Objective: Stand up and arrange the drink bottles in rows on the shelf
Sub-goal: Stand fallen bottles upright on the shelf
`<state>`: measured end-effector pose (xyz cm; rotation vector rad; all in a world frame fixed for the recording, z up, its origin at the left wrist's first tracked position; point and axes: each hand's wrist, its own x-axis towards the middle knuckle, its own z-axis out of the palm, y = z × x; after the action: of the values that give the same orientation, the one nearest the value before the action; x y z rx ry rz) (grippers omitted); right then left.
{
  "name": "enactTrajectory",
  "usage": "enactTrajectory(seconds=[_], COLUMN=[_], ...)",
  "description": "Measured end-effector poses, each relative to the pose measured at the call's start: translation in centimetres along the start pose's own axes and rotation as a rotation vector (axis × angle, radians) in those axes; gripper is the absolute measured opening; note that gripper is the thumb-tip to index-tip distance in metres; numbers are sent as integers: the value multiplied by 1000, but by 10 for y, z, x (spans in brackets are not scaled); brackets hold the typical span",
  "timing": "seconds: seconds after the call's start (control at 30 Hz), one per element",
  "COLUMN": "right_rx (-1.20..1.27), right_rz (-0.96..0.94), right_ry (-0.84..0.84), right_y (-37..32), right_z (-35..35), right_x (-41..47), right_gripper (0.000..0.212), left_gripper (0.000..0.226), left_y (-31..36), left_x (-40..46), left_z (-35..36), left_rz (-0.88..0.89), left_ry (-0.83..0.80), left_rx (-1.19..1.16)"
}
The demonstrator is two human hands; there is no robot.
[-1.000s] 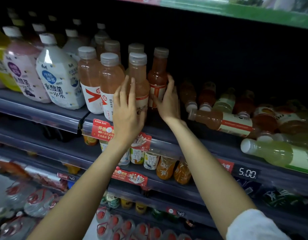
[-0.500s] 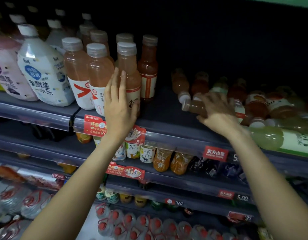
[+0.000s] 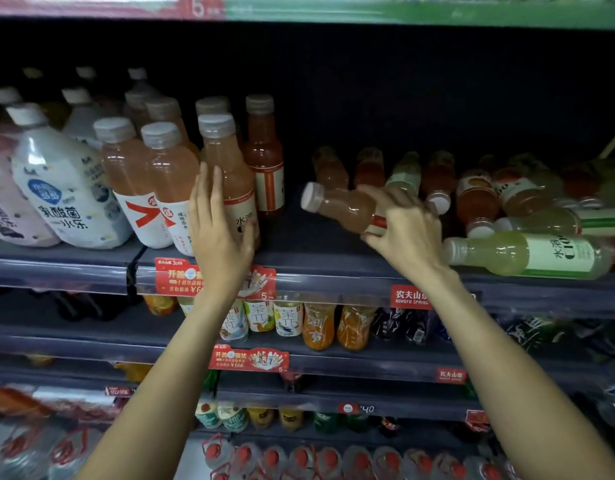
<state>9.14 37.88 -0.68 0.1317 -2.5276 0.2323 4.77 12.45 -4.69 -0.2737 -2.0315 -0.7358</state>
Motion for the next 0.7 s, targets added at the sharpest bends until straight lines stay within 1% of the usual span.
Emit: enactTrajectory(seconds=[0.17, 0.23, 0.3, 0.37, 0.4, 0.5, 0.53, 0.6, 0.7], right_rx=[686, 862, 974, 1009, 958, 684, 668, 747, 826], right_rz=[113, 179, 245, 245, 218, 162, 170, 202, 239], right_ry=[-82, -124, -165, -179, -183, -209, -207, -165, -91], right_y=[-38, -50, -64, -76, -80, -85, -86, -90, -94], right_z=[-2, 8, 20, 33, 39, 50, 52, 57, 67], right_x=[26, 37, 44, 46, 47, 50, 51, 51, 49], right_gripper=[76, 76, 77, 79, 80, 82, 82, 79, 69], left_gripper=[75, 75, 76, 78, 77, 77, 78, 77, 78], left_y=[0, 0, 1, 0, 0, 0, 0, -1, -1], left_x=[0, 0, 0, 0, 0, 0, 0, 1, 0], left_z=[0, 0, 0, 0, 0, 0, 0, -1, -1], left_rz=[5, 6, -3, -5, -6, -5, -3, 1, -1], left_ry=[-5, -5, -11, -12, -11, -18, -23, -26, -26], left_rx=[11, 16, 24, 32, 34, 37, 36, 41, 51])
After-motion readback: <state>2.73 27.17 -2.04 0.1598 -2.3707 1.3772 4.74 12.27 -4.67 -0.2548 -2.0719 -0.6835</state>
